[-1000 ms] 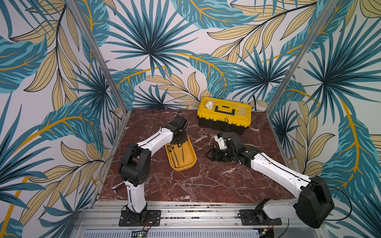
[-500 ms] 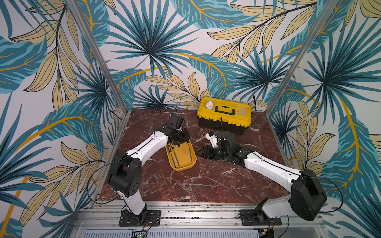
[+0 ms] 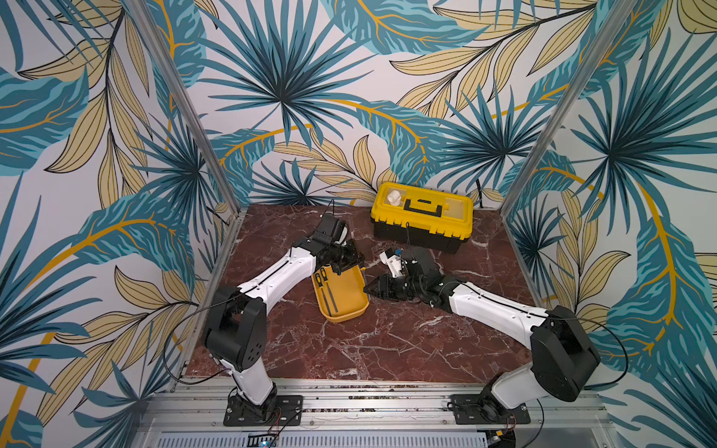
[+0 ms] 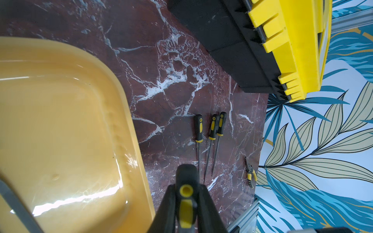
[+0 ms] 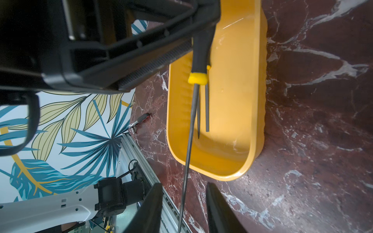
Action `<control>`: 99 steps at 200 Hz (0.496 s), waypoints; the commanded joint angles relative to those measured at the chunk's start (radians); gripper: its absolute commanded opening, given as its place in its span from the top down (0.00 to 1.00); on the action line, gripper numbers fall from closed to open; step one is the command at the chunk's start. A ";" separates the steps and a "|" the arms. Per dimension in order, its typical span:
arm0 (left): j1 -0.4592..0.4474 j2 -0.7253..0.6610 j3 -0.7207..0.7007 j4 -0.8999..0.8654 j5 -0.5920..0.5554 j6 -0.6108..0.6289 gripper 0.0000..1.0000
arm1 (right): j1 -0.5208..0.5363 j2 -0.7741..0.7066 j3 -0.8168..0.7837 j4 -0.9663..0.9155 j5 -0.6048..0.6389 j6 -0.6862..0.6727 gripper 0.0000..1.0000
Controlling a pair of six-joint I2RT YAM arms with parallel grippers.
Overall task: Take the file tool out of the storage box
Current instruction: Pick up the file tool from the storage box.
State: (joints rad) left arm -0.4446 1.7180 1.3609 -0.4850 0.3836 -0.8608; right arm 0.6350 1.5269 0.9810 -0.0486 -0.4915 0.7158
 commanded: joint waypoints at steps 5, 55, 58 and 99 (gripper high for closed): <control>-0.003 -0.032 -0.022 0.026 0.016 -0.004 0.81 | 0.006 0.014 0.020 0.030 -0.012 0.006 0.70; -0.008 -0.027 -0.025 0.035 0.024 -0.007 0.82 | 0.008 0.016 0.024 0.026 -0.012 0.008 0.88; -0.008 -0.027 -0.026 0.038 0.025 -0.009 0.81 | 0.007 0.016 0.024 0.025 -0.012 0.008 0.89; -0.009 -0.028 -0.041 0.075 0.055 -0.035 0.82 | 0.007 0.017 0.025 0.020 -0.011 0.007 0.94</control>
State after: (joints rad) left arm -0.4458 1.7180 1.3529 -0.4606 0.4030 -0.8692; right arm 0.6346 1.5299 0.9867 -0.0509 -0.4873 0.7341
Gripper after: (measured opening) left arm 0.196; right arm 0.079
